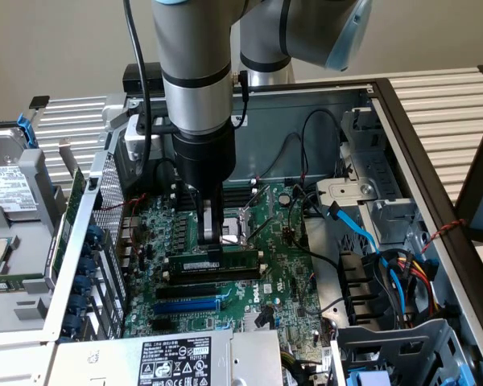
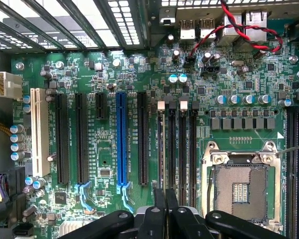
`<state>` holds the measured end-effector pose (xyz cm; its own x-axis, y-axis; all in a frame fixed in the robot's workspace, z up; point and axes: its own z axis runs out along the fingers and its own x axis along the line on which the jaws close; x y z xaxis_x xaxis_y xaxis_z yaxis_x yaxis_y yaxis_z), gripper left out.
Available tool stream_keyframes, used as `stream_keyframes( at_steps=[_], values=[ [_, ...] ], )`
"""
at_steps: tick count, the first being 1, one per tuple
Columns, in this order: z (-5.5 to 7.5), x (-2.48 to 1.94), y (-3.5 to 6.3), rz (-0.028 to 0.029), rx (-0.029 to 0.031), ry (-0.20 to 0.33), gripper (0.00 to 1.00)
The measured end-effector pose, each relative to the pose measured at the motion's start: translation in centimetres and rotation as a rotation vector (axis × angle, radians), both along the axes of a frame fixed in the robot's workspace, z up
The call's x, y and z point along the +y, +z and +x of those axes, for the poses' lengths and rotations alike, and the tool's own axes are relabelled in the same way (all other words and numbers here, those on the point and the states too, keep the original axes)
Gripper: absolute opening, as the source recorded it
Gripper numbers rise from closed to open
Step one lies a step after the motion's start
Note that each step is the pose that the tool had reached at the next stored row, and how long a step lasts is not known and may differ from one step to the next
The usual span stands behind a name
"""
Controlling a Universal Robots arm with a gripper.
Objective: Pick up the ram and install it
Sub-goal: 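Insert the ram into the slot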
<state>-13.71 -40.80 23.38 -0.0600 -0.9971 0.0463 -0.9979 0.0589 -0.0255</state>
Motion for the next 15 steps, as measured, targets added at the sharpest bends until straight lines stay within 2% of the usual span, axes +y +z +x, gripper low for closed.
stream_keyframes(
  at_steps=[15],
  values=[
    [0.00, -0.12, -0.06, 0.0001, 0.0000, -0.001, 0.12]
  ],
)
